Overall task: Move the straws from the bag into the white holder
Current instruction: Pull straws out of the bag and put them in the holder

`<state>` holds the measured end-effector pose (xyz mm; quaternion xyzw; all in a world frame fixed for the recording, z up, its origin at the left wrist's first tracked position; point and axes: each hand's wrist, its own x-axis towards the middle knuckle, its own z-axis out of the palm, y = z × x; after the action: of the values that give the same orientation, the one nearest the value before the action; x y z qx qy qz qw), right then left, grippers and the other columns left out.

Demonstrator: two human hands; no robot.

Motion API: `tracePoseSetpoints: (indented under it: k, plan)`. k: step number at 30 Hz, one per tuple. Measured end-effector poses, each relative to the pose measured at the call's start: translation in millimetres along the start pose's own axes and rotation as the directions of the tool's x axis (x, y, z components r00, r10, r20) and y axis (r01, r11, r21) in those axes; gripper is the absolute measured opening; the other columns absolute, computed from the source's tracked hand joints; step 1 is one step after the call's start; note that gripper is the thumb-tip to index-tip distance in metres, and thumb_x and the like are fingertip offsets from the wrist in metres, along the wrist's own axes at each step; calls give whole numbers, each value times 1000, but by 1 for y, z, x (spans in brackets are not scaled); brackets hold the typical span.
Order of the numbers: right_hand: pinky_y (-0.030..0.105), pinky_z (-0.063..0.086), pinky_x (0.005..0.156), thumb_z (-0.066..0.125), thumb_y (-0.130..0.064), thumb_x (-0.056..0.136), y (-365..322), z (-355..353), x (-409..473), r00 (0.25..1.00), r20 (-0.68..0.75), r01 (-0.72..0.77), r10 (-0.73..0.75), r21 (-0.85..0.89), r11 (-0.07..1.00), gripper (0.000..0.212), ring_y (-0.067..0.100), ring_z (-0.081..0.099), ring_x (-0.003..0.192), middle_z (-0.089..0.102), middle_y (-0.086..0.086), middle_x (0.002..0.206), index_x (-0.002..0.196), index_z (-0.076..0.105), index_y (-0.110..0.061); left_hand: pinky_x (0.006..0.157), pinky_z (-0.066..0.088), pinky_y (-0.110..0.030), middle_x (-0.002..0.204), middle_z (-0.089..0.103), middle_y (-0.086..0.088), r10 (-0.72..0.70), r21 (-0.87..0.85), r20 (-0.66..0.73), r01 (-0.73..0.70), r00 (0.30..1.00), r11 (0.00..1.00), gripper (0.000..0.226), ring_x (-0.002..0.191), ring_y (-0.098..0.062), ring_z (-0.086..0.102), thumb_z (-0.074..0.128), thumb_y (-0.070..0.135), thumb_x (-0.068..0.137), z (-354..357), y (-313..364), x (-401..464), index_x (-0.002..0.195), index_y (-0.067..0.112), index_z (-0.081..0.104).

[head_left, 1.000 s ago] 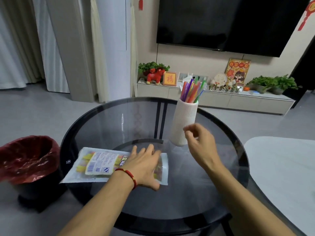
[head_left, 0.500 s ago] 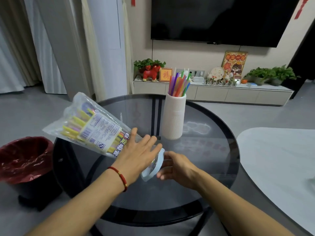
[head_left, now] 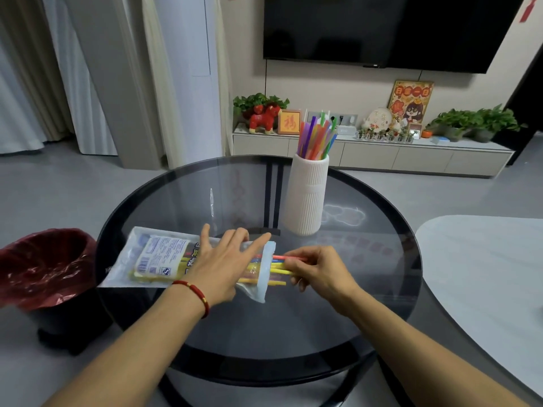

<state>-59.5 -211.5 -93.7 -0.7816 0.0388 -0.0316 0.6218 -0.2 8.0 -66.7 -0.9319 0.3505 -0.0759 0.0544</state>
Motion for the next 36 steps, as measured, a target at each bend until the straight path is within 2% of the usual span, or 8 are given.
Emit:
tracePoseSetpoints:
  k: [11, 14, 17, 20, 24, 29, 32, 36]
  plan:
    - [21, 59, 63, 81, -20, 81, -7, -53, -3, 997, -39, -57, 67, 225, 973, 21, 16, 68, 64, 75, 13, 76, 95, 85, -6, 110, -5, -76, 141, 15, 2, -45, -187, 252, 94, 967, 978, 128, 144, -19, 12, 72, 13, 64, 5, -17, -7, 148, 47, -19]
    - [20, 58, 61, 83, -24, 77, -14, -70, -6, 997, -68, -25, 42, 233, 972, 25, 17, 68, 65, 75, 14, 76, 94, 85, -6, 111, -5, -74, 150, 9, 7, -23, -313, 361, 145, 932, 939, 128, 147, -17, 5, 75, 53, 60, 5, -16, -8, 146, 50, -20]
    - [21, 58, 60, 84, -31, 74, -22, -80, -11, 997, -71, 34, -21, 181, 983, 31, 18, 69, 65, 76, 14, 77, 94, 86, -7, 112, -4, -72, 159, 6, 10, -37, -433, 330, 186, 943, 882, 109, 150, -16, 1, 44, 97, 58, 1, -3, 0, 147, 55, -4]
    - [22, 59, 58, 83, -30, 75, -31, -81, -14, 994, -74, 88, -76, 190, 978, 32, 19, 70, 64, 77, 16, 81, 93, 85, -4, 111, -3, -74, 152, 23, 5, -63, -408, 160, 124, 985, 905, 70, 146, -18, 14, 40, 80, 79, 1, 12, 8, 139, 45, 32]
    - [19, 57, 54, 85, -30, 72, -38, -79, -15, 991, -101, 115, -83, 366, 923, 33, 16, 68, 59, 74, 12, 73, 90, 84, -2, 111, 10, -73, 132, 38, 4, -46, -401, 69, 70, 997, 913, 26, 131, -21, 30, 44, 43, 94, 9, 23, 9, 117, 31, 43]
    - [21, 50, 51, 94, -47, 68, -39, -58, -11, 990, -112, 131, -84, 535, 835, 48, 12, 58, 57, 67, 4, 71, 91, 83, -7, 112, 14, -69, 121, 44, 3, -24, -414, 86, 58, 996, 908, 20, 122, -20, 37, 34, 36, 103, 9, 26, 9, 107, 22, 47]
    - [25, 47, 49, 88, -58, 72, -36, -28, -12, 994, -77, 104, -80, 395, 913, 54, 18, 59, 58, 63, 11, 69, 94, 81, -10, 113, 15, -66, 117, 46, 4, 1, -448, 40, 17, 999, 894, 21, 120, -19, 39, 33, 36, 104, 9, 33, 9, 107, 23, 48]
    - [34, 58, 56, 63, -35, 104, -39, -1, -14, 988, -80, 138, -131, 101, 985, 42, 41, 68, 66, 74, 26, 77, 85, 78, 0, 115, 9, -67, 118, 46, 7, 30, -513, 31, -10, 999, 858, 21, 127, -15, 35, 35, 44, 101, 8, 41, 10, 108, 27, 46]
